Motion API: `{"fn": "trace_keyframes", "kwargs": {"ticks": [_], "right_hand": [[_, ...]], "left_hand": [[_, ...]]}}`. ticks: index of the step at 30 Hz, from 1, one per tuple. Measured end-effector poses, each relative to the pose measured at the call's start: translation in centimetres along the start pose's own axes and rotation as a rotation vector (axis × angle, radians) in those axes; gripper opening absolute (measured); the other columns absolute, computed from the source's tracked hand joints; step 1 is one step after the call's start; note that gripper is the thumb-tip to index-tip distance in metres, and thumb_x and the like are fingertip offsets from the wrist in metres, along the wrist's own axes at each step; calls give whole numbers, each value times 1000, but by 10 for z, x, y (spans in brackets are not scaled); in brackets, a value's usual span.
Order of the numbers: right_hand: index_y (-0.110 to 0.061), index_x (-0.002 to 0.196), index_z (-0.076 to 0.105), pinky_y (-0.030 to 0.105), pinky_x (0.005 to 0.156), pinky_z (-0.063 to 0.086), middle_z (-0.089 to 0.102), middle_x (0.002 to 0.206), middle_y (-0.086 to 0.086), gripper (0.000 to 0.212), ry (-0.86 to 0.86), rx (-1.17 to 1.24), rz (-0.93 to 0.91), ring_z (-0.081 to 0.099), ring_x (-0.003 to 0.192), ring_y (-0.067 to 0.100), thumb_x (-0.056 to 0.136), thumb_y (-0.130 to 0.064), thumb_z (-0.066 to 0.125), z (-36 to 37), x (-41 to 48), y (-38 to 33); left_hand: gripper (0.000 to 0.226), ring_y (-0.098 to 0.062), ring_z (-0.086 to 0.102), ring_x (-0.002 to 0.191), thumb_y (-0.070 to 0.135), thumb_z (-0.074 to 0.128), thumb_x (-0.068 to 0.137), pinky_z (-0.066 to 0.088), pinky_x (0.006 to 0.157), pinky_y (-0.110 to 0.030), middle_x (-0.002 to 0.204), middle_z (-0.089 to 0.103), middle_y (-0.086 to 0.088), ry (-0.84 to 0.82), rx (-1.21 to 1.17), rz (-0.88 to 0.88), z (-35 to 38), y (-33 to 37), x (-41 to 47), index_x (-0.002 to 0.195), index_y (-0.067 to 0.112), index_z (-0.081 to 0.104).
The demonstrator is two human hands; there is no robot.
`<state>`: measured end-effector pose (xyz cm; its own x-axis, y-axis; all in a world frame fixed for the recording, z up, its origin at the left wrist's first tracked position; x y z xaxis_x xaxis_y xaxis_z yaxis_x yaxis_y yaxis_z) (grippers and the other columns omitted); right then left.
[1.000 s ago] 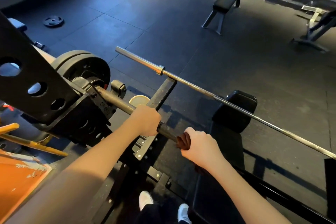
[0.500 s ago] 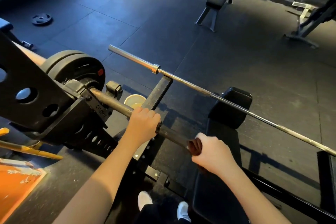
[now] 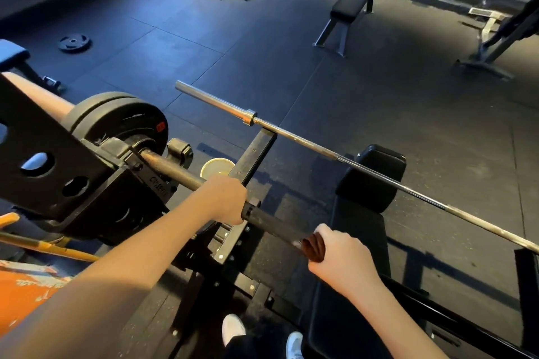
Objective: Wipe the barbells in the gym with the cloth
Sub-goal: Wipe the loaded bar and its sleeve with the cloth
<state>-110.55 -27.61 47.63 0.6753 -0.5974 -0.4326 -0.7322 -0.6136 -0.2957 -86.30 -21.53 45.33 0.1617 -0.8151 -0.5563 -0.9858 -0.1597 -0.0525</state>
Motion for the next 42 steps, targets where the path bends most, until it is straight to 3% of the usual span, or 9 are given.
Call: {"fn": "trace_keyframes", "kwargs": {"ticks": [3, 7, 12, 19, 24, 28, 32, 37, 42], "right_hand": [[-29, 97, 50, 24, 70, 44, 55, 80, -11, 22, -66, 91, -73, 57, 78, 9, 85, -39, 66, -5, 25, -27], [-25, 109, 54, 34, 87, 52, 65, 99, -5, 30, -93, 184, -132, 64, 94, 17, 86, -41, 66, -3, 39, -49], [-31, 109, 51, 29, 82, 54, 62, 91, -10, 30, -114, 234, -68, 63, 85, 7, 86, -39, 67, -2, 16, -12], [-30, 101, 56, 29, 79, 53, 65, 89, -8, 24, -79, 140, -110, 64, 85, 10, 85, -45, 66, -6, 22, -23], [-27, 126, 52, 31, 95, 52, 64, 112, -8, 39, -60, 237, -193, 62, 103, 11, 92, -43, 62, -3, 31, -39], [-35, 116, 57, 14, 79, 49, 63, 95, -16, 24, 0, 328, -141, 61, 89, -4, 93, -41, 61, -2, 2, 7], [-41, 96, 59, 17, 75, 51, 67, 87, -12, 6, 12, 411, -77, 61, 82, -9, 91, -39, 64, -7, -2, 27], [-32, 93, 61, 7, 71, 47, 66, 85, -11, 6, 372, 652, -115, 62, 84, -9, 91, -29, 65, -38, 6, 3], [-33, 115, 54, 31, 92, 53, 63, 105, -14, 32, -61, 504, -26, 62, 100, 3, 91, -54, 55, -5, 14, -22]], "left_hand": [[25, -11, 52, 68, 43, 53, 89, 30, 53, -22, 78, 57, 6, 151, 67, 6, 7, 0, -5, 92, 20, 63], [23, -13, 47, 66, 44, 53, 89, 33, 61, -26, 75, 51, 7, 305, 62, -40, 14, 2, -11, 86, 21, 56], [37, -13, 32, 44, 23, 82, 58, 27, 53, -24, 47, 46, 3, 677, 17, -47, 31, 5, -13, 53, 20, 45], [34, -18, 39, 45, 23, 51, 90, 29, 56, -28, 50, 43, -1, 1021, -38, -71, 43, 7, -11, 57, 16, 48], [30, -16, 35, 45, 19, 67, 77, 24, 57, -26, 51, 42, 1, 917, -18, -44, 35, 9, -14, 58, 18, 44], [19, -11, 51, 75, 34, 67, 82, 37, 71, -26, 82, 55, 9, 364, -100, 15, 15, 0, -16, 88, 25, 51], [38, -15, 59, 93, 35, 69, 80, 47, 83, -28, 101, 63, 4, -84, -208, -46, -10, -7, -10, 114, 20, 58], [28, -14, 59, 76, 42, 57, 87, 45, 68, -25, 89, 67, 2, 83, -2, -51, 1, -5, -12, 99, 19, 65], [25, -12, 53, 70, 47, 52, 89, 45, 70, -26, 85, 65, 4, 285, 32, -39, 12, -5, -15, 87, 23, 57]]}}
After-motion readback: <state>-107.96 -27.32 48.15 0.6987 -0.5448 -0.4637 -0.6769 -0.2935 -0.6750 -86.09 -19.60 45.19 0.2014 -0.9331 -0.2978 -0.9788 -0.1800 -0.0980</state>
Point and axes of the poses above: each hand's wrist, its own x-axis towards the middle knuckle, its own z-axis out of the palm, y = z × x, the point moved 2 cm from there along x, towards the middle knuckle
